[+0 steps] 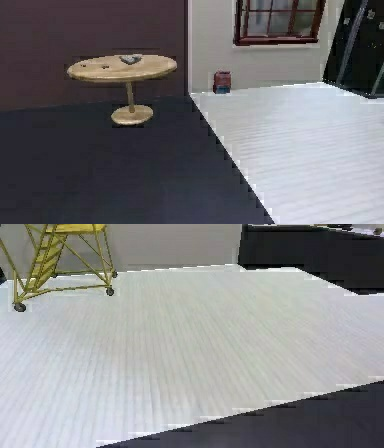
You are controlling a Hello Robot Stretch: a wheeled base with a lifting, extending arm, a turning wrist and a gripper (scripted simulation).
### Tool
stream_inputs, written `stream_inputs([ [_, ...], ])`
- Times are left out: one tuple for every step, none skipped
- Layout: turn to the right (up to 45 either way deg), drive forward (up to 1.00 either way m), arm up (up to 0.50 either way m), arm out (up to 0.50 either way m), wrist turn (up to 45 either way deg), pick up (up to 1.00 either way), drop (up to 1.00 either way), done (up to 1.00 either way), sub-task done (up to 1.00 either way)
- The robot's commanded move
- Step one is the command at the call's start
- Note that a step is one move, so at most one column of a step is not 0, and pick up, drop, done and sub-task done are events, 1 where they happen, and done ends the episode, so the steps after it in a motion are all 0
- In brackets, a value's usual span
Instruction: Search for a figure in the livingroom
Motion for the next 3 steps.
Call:
stream_inputs([
  [45.0,0.00,0.00,0.00,0.0,0.00,0.00,0.00,0.00],
  [27.0,0.00,0.00,0.00,0.0,0.00,0.00,0.00,0.00],
  [0.0,0.05,0.00,0.00,0.0,0.00,0.00,0.00,0.00],
])
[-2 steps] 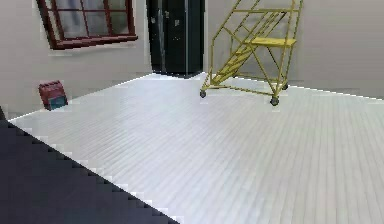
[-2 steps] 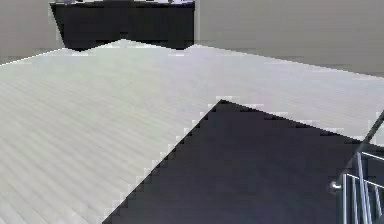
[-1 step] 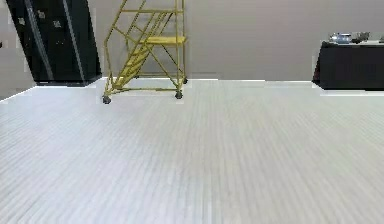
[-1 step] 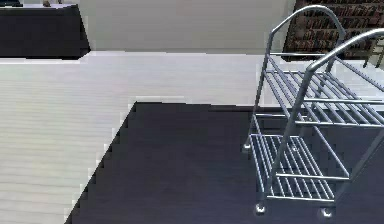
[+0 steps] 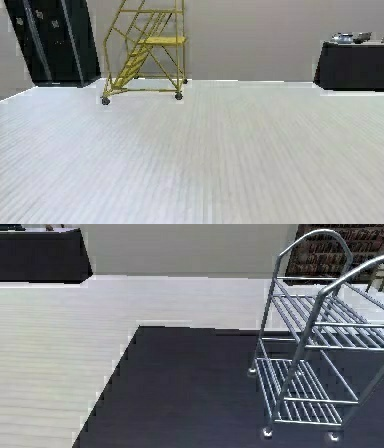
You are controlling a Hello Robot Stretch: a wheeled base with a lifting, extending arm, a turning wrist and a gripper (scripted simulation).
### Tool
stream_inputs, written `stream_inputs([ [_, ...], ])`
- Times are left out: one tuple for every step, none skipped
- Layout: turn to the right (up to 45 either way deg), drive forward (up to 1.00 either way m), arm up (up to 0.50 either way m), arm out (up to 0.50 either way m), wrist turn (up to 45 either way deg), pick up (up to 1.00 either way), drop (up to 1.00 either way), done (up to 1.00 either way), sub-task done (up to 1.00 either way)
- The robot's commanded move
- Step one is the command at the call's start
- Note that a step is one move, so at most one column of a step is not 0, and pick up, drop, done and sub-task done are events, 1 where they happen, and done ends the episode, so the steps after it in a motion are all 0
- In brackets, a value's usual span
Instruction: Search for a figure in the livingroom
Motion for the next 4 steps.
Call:
stream_inputs([
  [-45.0,0.00,0.00,0.00,0.0,0.00,0.00,0.00,0.00],
  [-21.0,0.00,0.00,0.00,0.0,0.00,0.00,0.00,0.00],
  [0.0,1.00,0.00,0.00,0.0,0.00,0.00,0.00,0.00],
  [0.0,1.00,0.00,0.00,0.0,0.00,0.00,0.00,0.00],
])
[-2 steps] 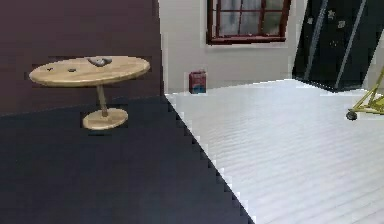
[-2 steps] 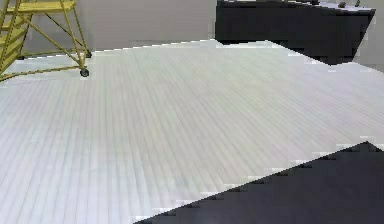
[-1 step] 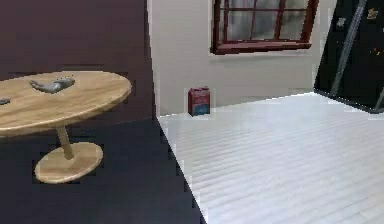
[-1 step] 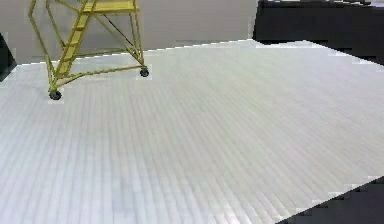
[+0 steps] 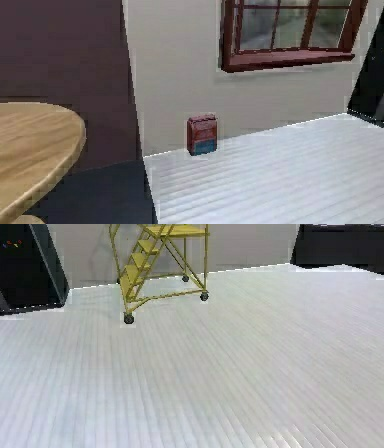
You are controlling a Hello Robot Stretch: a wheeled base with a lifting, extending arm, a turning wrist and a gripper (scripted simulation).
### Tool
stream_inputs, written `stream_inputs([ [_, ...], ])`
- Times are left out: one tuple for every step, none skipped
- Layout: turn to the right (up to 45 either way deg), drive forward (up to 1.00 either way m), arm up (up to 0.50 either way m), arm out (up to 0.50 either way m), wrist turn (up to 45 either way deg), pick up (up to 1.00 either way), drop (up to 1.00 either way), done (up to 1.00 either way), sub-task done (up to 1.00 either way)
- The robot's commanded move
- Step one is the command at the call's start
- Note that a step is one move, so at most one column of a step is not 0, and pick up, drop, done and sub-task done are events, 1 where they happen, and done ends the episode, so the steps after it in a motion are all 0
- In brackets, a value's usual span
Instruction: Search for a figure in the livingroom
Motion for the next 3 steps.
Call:
stream_inputs([
  [-6.0,0.00,0.00,0.00,0.0,0.00,0.00,0.00,0.00],
  [0.0,0.65,0.00,0.00,0.0,0.00,0.00,0.00,0.00],
  [-45.0,0.00,0.00,0.00,0.0,0.00,0.00,0.00,0.00],
])
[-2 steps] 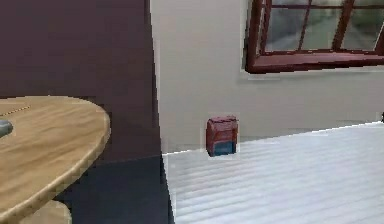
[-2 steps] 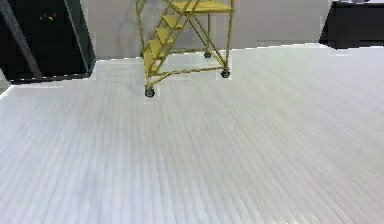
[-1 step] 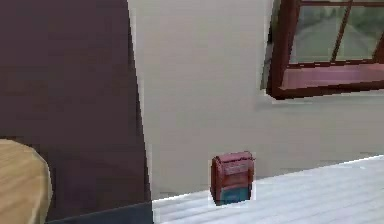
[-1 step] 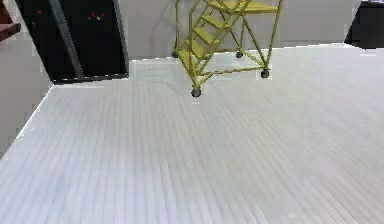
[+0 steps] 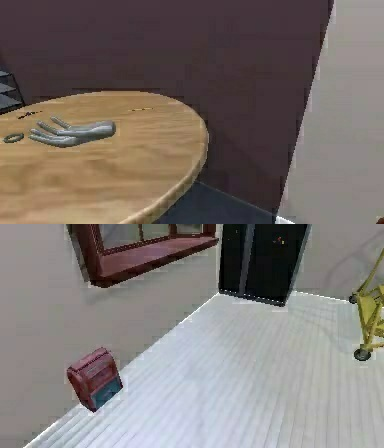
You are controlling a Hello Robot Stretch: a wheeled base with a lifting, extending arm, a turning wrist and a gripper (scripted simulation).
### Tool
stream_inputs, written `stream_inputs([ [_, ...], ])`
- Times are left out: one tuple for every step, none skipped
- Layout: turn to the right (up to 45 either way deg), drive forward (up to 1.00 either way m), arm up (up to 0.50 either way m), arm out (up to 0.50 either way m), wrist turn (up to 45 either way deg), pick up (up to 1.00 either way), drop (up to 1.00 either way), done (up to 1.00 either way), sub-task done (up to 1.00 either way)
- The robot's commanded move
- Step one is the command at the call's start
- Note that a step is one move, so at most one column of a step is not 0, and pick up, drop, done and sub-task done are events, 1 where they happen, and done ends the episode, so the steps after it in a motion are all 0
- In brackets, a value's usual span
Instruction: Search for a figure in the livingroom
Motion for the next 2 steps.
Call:
stream_inputs([
  [-30.0,0.00,0.00,0.00,0.0,0.00,0.00,0.00,0.00],
  [0.0,0.00,0.00,0.00,0.0,0.00,0.00,1.00,0.00],
])
